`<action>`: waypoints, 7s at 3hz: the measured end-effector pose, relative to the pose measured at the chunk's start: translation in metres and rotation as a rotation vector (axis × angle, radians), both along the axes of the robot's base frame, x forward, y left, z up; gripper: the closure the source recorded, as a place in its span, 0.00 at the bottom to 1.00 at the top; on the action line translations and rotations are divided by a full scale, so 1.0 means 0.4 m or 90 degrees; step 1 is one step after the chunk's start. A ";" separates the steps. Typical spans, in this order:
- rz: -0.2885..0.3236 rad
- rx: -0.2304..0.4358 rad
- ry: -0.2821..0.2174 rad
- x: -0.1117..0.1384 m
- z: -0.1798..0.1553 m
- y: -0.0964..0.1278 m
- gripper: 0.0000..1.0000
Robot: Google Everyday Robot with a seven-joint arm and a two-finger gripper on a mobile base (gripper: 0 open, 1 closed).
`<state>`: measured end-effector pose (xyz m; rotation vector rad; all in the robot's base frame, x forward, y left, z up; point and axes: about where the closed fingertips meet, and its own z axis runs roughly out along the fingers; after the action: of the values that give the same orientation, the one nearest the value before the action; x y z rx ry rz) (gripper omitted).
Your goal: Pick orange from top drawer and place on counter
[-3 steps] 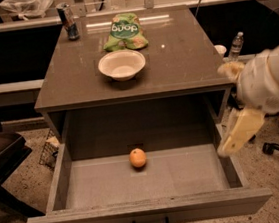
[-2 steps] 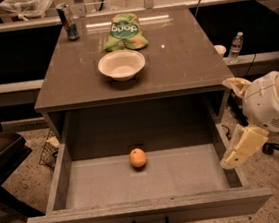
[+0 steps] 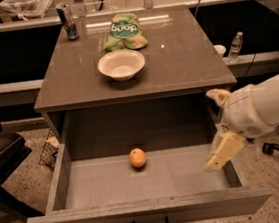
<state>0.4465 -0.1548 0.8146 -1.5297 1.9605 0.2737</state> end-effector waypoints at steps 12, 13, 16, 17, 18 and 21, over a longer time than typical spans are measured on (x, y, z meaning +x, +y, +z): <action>-0.033 0.262 0.083 0.310 0.012 0.104 1.00; -0.057 0.286 0.101 0.339 0.112 0.027 1.00; -0.104 0.281 -0.077 0.528 0.190 0.099 1.00; -0.138 0.319 -0.134 0.581 0.182 0.123 1.00; -0.158 0.328 -0.162 0.610 0.199 0.124 1.00; -0.241 0.382 -0.210 0.770 0.167 0.101 1.00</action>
Offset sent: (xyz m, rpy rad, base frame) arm 0.0708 0.1101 -0.1395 0.2584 0.0643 0.0830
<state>0.7545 -0.1144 0.8813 -0.7513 1.6555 0.3754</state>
